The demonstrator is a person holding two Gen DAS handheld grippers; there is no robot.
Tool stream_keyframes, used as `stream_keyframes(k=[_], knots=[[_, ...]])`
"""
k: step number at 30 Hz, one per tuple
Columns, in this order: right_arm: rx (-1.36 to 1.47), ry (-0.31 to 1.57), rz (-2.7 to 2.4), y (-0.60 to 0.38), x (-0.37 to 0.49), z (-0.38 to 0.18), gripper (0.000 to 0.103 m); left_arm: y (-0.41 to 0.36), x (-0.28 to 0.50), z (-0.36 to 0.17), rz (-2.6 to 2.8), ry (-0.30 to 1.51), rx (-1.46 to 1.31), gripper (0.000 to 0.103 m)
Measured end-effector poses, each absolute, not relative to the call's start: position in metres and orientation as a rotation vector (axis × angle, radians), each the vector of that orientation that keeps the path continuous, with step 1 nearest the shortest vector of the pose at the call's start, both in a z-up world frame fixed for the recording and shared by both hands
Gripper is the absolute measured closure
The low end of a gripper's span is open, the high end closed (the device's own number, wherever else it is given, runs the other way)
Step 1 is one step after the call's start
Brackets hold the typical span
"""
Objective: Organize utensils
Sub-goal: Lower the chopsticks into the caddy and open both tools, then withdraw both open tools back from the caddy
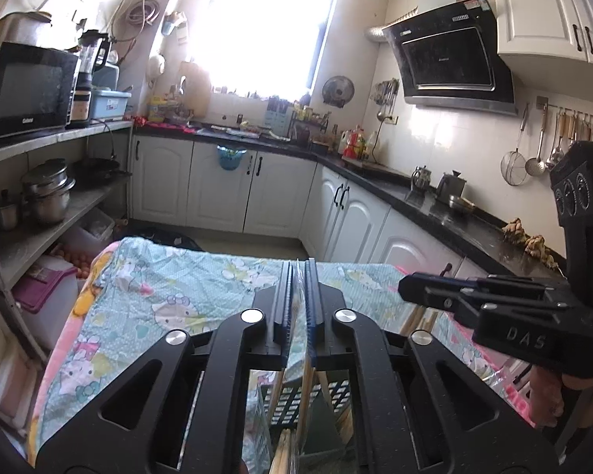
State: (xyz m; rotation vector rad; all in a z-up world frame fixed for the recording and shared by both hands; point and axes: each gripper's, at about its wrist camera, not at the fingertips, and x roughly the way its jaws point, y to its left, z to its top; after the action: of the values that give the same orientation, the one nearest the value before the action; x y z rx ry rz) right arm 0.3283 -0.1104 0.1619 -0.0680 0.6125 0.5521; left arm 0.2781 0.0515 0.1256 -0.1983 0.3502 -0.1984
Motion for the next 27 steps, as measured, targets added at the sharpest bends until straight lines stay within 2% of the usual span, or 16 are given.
stream_keyframes(k=[1,3,7,9,13,15,19,25,27], knots=[[-0.065,0.611,0.552,-0.112,0.328,0.161,0.088,0.052,0.278,0.125,-0.196,0.358,-0.199,0.092],[-0.055,0.609,0.545,-0.115,0.328,0.161,0.084,0.054,0.278,0.123,-0.184,0.368,-0.195,0.078],[-0.046,0.584,0.534,-0.122,0.322,0.164,0.069,0.057,0.273,0.125,-0.178,0.387,-0.197,0.062],[-0.048,0.564,0.528,-0.127,0.316,0.167,0.060,0.058,0.269,0.128,-0.171,0.389,-0.196,0.045],[-0.066,0.510,0.524,-0.135,0.297,0.174,0.045,0.061,0.257,0.136,-0.163,0.390,-0.196,0.026],[-0.072,0.478,0.521,-0.141,0.286,0.178,0.038,0.062,0.250,0.140,-0.161,0.392,-0.196,0.013],[-0.052,0.441,0.530,-0.152,0.264,0.181,0.023,0.062,0.233,0.149,-0.162,0.383,-0.193,0.010],[-0.033,0.377,0.517,-0.169,0.227,0.182,0.010,0.060,0.202,0.157,-0.140,0.379,-0.186,0.010],[-0.029,0.362,0.512,-0.174,0.212,0.179,0.009,0.060,0.192,0.157,-0.128,0.381,-0.175,0.010]])
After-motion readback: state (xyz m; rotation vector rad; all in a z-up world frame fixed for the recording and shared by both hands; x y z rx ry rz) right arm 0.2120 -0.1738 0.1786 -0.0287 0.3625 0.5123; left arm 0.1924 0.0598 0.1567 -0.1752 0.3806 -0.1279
